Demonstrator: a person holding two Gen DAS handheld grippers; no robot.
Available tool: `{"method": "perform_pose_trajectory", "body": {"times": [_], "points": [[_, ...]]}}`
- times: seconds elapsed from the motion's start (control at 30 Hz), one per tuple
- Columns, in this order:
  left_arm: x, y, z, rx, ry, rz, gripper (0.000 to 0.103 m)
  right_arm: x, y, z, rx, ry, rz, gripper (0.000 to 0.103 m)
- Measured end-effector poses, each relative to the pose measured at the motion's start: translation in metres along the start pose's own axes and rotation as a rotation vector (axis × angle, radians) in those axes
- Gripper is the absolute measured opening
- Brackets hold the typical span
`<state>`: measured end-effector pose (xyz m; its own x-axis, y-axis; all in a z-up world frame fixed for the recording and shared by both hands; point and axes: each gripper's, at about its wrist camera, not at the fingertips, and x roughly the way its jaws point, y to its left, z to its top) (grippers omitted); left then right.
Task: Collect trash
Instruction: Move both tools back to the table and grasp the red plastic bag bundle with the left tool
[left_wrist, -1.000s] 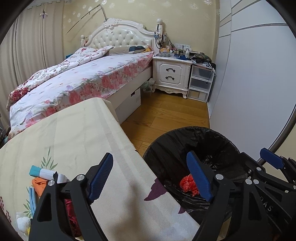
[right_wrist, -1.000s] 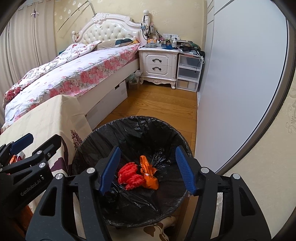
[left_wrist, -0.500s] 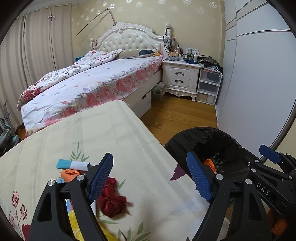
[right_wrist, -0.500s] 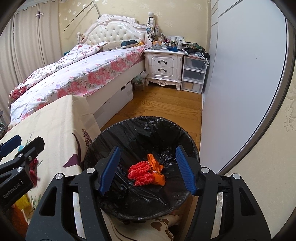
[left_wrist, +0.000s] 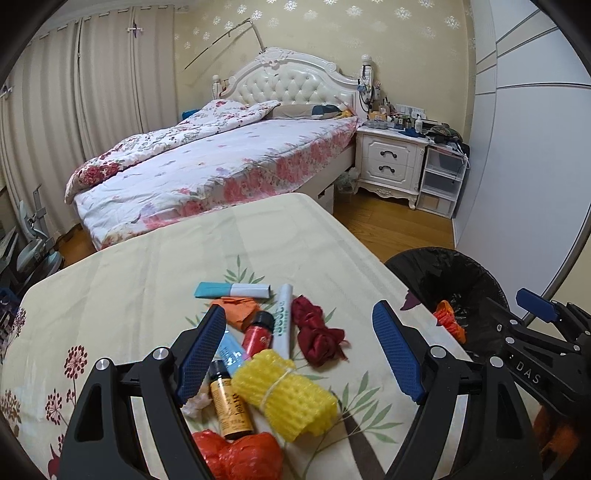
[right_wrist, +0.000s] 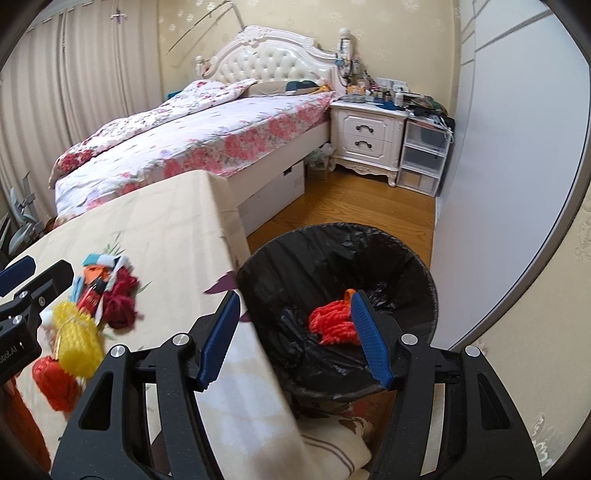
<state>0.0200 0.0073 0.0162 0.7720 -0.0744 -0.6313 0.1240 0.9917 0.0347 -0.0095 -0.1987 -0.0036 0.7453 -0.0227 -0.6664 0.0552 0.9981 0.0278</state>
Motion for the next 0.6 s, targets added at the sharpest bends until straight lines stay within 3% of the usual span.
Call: {"method": "perform_pose_trajectory", "body": {"times": [0.6], "points": [[-0.024, 0.035, -0.066, -0.051, 0.057, 0.058, 0.079, -0.030, 0.042, -0.046, -0.092, 0.019, 0.068, 0.062]]}}
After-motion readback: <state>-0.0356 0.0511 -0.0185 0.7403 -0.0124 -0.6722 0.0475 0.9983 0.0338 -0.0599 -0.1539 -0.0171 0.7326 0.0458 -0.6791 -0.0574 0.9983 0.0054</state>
